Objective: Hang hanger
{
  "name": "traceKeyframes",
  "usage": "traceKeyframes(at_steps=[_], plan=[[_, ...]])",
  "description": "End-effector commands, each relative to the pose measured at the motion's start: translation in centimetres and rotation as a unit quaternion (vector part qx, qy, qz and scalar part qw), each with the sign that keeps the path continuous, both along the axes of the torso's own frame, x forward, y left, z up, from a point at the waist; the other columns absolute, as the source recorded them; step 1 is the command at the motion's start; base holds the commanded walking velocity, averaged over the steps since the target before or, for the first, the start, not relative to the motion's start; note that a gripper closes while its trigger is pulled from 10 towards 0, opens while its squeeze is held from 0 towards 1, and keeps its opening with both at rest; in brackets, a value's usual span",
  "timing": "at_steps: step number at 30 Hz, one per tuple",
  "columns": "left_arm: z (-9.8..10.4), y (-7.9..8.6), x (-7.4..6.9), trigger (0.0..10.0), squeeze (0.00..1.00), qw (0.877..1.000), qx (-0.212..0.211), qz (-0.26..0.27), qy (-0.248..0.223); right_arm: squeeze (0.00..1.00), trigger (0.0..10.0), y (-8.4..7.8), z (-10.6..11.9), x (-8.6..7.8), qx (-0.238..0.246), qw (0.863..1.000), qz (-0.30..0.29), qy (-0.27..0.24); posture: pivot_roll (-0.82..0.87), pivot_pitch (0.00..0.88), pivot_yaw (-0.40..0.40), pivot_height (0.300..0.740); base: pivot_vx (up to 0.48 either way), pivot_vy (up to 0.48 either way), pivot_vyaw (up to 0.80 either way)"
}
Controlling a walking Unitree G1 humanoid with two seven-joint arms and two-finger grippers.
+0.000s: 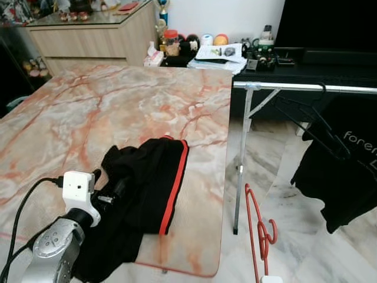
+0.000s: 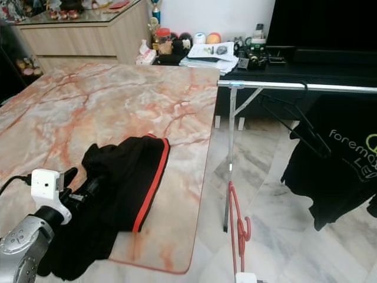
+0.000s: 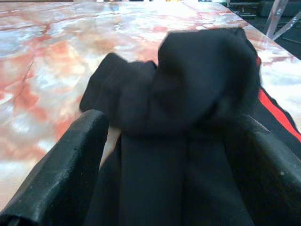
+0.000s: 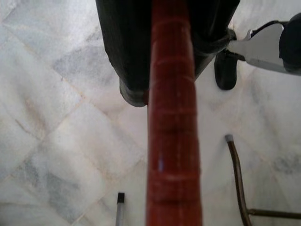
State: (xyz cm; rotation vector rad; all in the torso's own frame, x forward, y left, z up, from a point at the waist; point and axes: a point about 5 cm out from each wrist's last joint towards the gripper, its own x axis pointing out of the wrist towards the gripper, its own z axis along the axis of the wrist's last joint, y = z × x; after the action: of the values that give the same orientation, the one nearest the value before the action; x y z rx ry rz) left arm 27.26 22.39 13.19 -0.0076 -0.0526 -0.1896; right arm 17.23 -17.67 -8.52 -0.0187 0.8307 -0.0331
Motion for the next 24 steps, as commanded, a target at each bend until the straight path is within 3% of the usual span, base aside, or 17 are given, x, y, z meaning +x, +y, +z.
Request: traceKeyframes(at_steps=[1, 24], plan=[[0.17, 0.25, -0.21, 10.0, 0.0, 1.0, -0.002, 0.001, 0.001, 0.0, 10.0, 0.16, -0.22, -0.45, 0.003, 1.0, -0.001, 0.006, 0.07, 0.086, 0.079, 0.74, -0.277, 0.0, 0.0], [0.08, 0.11, -0.31, 10.0, 0.0, 1.0, -0.003, 0.0, 0.003, 0.0, 10.0, 0.05, -0.27, -0.54, 0.002, 1.0, -0.002, 0.01, 0.07, 0.09, 0.078, 0.74, -0.282, 0.0, 0.0]])
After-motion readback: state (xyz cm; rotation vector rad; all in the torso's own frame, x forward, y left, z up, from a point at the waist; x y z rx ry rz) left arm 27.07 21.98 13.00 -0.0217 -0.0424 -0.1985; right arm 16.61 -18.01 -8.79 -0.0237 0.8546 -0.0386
